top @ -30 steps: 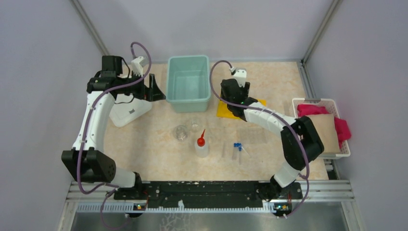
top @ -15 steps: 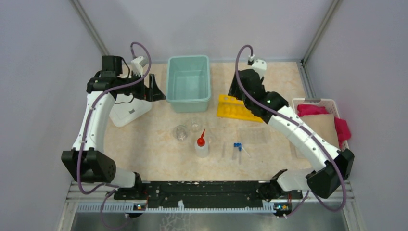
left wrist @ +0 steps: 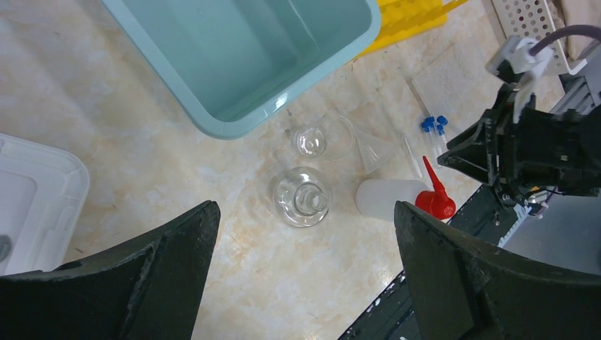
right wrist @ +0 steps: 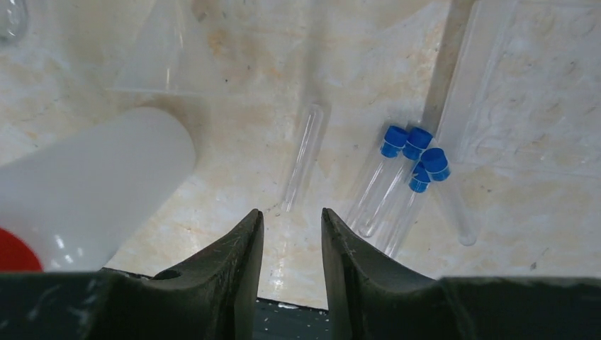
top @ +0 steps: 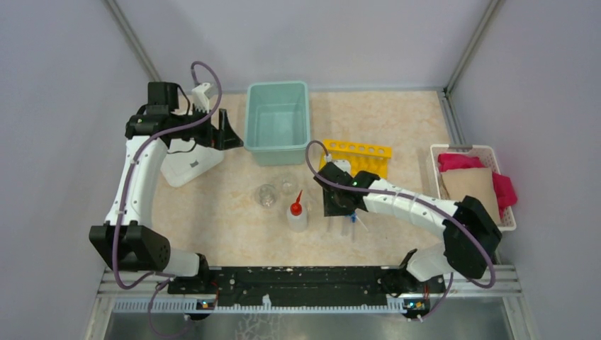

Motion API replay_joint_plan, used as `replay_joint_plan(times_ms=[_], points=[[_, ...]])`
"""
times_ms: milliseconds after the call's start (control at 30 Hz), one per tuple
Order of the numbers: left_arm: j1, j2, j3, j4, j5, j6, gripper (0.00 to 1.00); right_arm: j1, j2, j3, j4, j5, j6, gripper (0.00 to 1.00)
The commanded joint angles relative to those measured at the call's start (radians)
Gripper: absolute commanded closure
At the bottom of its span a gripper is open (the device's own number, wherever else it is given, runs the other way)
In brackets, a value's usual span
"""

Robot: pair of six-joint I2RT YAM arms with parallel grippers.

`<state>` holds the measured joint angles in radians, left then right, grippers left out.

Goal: Organize the chemistry lab equipment

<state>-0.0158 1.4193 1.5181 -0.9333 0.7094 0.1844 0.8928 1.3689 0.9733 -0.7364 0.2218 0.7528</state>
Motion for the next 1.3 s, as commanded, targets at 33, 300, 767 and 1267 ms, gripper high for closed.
replay_joint_plan(times_ms=[33, 300, 767, 1267], points=[[0.001, -0.037, 0.025, -0.015, 0.023, 0.017, 0.01, 0.000, 0.054, -0.051, 0.121, -0.085, 0.019, 0.66], [0.001, -0.042, 0.030, -0.021, 0.032, 0.015, 0.01, 0.000, 0.154, -0.098, 0.198, -0.088, 0.009, 0.68], [0.001, -0.049, 0.027, -0.019, 0.070, 0.020, 0.01, 0.000, 0.165, -0.145, 0.217, -0.010, 0.011, 0.89], [-0.002, -0.069, 0.003, -0.007, 0.175, 0.041, 0.01, 0.000, -0.427, -0.154, 0.305, -0.014, -0.193, 1.00]])
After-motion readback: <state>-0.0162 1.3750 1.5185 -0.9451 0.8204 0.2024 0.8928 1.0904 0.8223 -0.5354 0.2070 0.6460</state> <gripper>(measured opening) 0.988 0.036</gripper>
